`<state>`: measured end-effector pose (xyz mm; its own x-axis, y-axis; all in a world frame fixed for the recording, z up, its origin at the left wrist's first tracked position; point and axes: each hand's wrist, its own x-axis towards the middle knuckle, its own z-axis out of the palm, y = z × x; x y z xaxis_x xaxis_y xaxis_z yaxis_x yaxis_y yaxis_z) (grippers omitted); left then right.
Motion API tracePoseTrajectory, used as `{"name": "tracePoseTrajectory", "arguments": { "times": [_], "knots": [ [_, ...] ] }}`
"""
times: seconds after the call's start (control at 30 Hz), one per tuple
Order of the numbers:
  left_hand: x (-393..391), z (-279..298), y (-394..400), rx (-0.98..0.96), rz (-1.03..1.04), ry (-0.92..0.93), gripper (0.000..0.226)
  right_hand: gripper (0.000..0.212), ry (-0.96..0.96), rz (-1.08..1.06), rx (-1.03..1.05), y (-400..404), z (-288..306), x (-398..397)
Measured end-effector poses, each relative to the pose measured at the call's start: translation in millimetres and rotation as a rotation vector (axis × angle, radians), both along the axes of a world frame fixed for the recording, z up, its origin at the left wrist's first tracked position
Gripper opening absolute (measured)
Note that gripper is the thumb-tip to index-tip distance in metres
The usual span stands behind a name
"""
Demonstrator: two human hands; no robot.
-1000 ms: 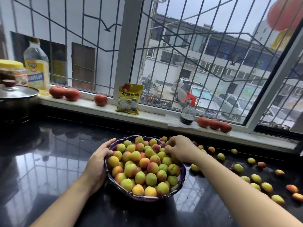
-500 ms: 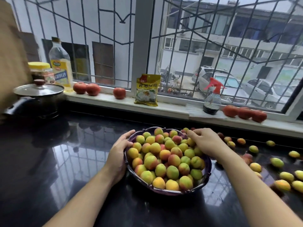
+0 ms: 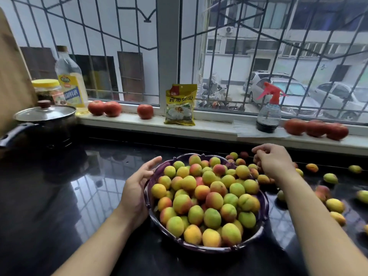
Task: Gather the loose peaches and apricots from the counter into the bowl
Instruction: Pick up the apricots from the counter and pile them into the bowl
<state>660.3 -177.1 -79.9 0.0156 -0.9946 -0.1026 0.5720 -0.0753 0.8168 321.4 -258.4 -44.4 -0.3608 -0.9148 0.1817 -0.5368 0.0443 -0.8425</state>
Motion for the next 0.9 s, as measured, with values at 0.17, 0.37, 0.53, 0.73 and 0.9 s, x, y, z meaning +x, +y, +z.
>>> {"name": "tracePoseTrajectory", "arguments": {
  "times": [0.17, 0.37, 0.53, 0.73, 0.9],
  "knots": [
    [-1.4, 2.4, -1.7, 0.019, -0.047, 0.006, 0.044, 0.024, 0.489, -0.024, 0.029, -21.0, 6.9, 9.3],
    [1.1, 2.8, -4.6, 0.036, -0.03, 0.042, 0.046, 0.026, 0.793, 0.227, 0.085, -52.1, 7.3, 24.7],
    [1.2, 2.6, -4.4, 0.039, -0.034, 0.039, 0.044, 0.036, 0.885, 0.385, 0.273, -73.4, -2.7, 33.1],
    [2.1, 2.4, -4.7, 0.042, -0.028, 0.036, 0.045, 0.048, 1.006, 0.502, 0.424, -94.7, -6.0, 22.0],
    [2.2, 2.3, -4.8, 0.042, -0.033, 0.032, 0.045, 0.049, 1.063, 0.576, 0.452, -85.3, 5.6, 31.2]
  ]
}}
